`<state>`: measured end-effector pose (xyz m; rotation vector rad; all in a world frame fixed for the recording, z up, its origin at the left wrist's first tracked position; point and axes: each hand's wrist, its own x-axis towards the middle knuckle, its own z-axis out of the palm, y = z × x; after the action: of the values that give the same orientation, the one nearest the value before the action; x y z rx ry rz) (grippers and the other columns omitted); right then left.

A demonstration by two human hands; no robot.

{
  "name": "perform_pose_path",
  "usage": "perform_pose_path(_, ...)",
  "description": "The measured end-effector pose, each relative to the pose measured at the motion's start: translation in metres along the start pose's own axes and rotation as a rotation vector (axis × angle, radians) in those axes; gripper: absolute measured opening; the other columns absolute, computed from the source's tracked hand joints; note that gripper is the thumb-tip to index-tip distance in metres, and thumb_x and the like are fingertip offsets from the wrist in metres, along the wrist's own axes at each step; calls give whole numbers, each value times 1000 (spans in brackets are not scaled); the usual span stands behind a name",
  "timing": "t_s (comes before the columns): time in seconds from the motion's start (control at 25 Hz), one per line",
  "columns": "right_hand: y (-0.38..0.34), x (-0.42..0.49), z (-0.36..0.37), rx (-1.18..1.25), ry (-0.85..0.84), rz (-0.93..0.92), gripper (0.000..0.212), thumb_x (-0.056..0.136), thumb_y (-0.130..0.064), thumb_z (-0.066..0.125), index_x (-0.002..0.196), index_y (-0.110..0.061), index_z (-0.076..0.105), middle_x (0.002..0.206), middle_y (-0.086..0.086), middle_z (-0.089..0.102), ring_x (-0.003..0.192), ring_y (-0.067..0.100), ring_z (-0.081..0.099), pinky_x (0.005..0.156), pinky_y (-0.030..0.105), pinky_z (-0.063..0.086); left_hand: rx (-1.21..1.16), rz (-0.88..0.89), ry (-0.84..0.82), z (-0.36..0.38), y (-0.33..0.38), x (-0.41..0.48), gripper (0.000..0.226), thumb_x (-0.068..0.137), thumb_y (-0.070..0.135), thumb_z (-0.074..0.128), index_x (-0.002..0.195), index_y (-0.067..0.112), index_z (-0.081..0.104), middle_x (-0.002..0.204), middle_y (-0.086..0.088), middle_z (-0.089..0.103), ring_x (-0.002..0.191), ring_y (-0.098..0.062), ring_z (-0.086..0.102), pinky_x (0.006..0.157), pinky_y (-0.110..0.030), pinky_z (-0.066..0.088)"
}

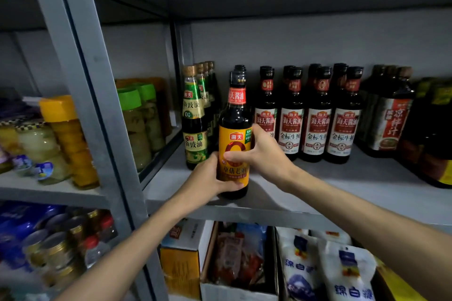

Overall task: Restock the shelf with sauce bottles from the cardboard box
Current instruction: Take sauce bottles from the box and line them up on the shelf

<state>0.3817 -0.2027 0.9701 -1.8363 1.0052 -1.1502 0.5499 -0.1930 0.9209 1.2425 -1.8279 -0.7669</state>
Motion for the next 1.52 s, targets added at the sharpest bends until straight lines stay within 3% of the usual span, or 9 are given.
perform_pose_path(0.08, 1, 3, 5, -31, 10, 4, 61, 75, -14, 84, 126, -13, 50, 115, 0, 68, 106, 12, 67, 95, 37, 56, -10, -7, -45, -6, -6, 4, 78, 74, 30, 83, 140, 25, 42, 134, 12, 59, 121, -1, 56, 105, -35, 48)
perform_pose_path(0.32, 2, 6, 10, -87, 40, 14, 64, 74, -15, 84, 129, -13, 50, 116, 0, 69, 106, 12, 67, 95, 38, 55, -17, 9, -106, -10, -9, 12, 77, 76, 23, 83, 141, 19, 42, 133, 7, 60, 118, -3, 57, 105, -29, 46)
perform_pose_path(0.52, 6, 4, 6, -54, 55, 47, 59, 76, -12, 83, 125, -14, 51, 113, 0, 70, 104, 12, 68, 95, 37, 56, -5, 18, -126, -7, -13, 18, 77, 76, 26, 83, 140, 21, 41, 134, 7, 60, 120, -5, 57, 106, -33, 46)
perform_pose_path(0.72, 7, 2, 4, -86, 43, 30, 59, 78, -16, 81, 128, -17, 49, 116, -4, 68, 106, 8, 67, 95, 33, 55, 20, 22, -106, -6, -13, 19, 79, 75, 28, 83, 142, 21, 41, 134, 8, 59, 119, -4, 56, 103, -27, 46)
perform_pose_path(0.96, 5, 0, 6, -358, 131, -9, 63, 73, -31, 85, 123, -16, 49, 104, -10, 63, 87, -4, 61, 71, 10, 49, 42, 17, -76, -4, -17, 16, 78, 74, 28, 84, 140, 21, 43, 138, 6, 57, 124, -9, 55, 96, -26, 50)
perform_pose_path(1.08, 5, 5, 6, -382, 141, -16, 64, 73, -30, 85, 124, -14, 50, 107, -6, 63, 89, 0, 60, 68, 8, 46, 84, 18, -22, -4, -15, 18, 75, 74, 26, 84, 137, 20, 44, 139, 5, 55, 123, -6, 52, 104, -30, 44)
perform_pose_path(1.16, 7, 9, 7, -381, 148, -19, 65, 73, -30, 85, 125, -13, 49, 113, -3, 65, 95, 4, 59, 69, 7, 45, 99, 15, 0, -3, -14, 20, 73, 74, 25, 83, 136, 20, 45, 138, 4, 55, 120, -5, 50, 103, -28, 43)
perform_pose_path(1.28, 7, 12, 8, -396, 160, -14, 66, 73, -30, 85, 126, -13, 49, 108, -8, 61, 94, 2, 57, 64, 3, 42, 116, 8, 20, -2, -14, 23, 74, 73, 27, 84, 134, 19, 45, 137, 2, 56, 124, -12, 53, 104, -34, 46)
perform_pose_path(1.52, 8, 13, 7, -389, 174, -8, 66, 74, -29, 85, 126, -12, 48, 104, -11, 57, 91, 2, 56, 62, 3, 41, 81, 2, 31, -1, -14, 24, 73, 74, 24, 84, 134, 17, 43, 136, 1, 57, 122, -12, 55, 99, -29, 46)
